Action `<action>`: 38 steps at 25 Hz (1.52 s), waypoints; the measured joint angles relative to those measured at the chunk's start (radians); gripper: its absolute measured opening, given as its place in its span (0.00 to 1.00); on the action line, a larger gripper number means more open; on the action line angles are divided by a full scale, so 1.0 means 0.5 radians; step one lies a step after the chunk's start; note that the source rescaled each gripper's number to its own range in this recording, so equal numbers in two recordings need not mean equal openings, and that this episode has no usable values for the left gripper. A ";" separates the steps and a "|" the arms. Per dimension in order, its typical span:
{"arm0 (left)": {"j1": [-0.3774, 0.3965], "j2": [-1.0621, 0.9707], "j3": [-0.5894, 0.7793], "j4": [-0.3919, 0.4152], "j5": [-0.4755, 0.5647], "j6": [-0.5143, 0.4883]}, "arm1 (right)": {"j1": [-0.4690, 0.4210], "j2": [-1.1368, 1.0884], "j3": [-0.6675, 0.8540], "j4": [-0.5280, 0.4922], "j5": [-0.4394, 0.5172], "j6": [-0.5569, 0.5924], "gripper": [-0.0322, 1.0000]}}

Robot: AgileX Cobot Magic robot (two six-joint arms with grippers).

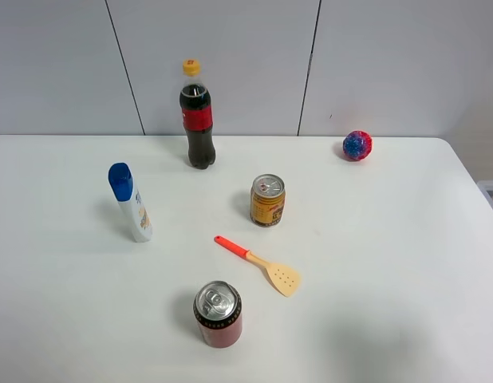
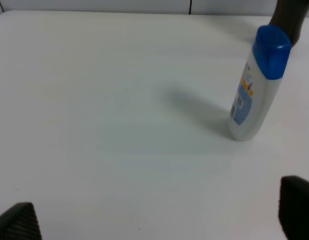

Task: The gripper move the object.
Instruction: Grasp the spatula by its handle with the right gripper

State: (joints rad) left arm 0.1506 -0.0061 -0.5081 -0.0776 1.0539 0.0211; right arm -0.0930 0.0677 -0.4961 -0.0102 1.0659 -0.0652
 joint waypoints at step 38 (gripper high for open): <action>0.000 0.000 0.000 0.000 0.000 0.000 | 0.532 2.394 -1.466 0.673 -0.034 -0.827 0.92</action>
State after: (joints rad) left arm 0.1506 -0.0061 -0.5081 -0.0776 1.0539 0.0211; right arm 0.1728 1.2648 -1.2292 0.3266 1.0490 -0.4789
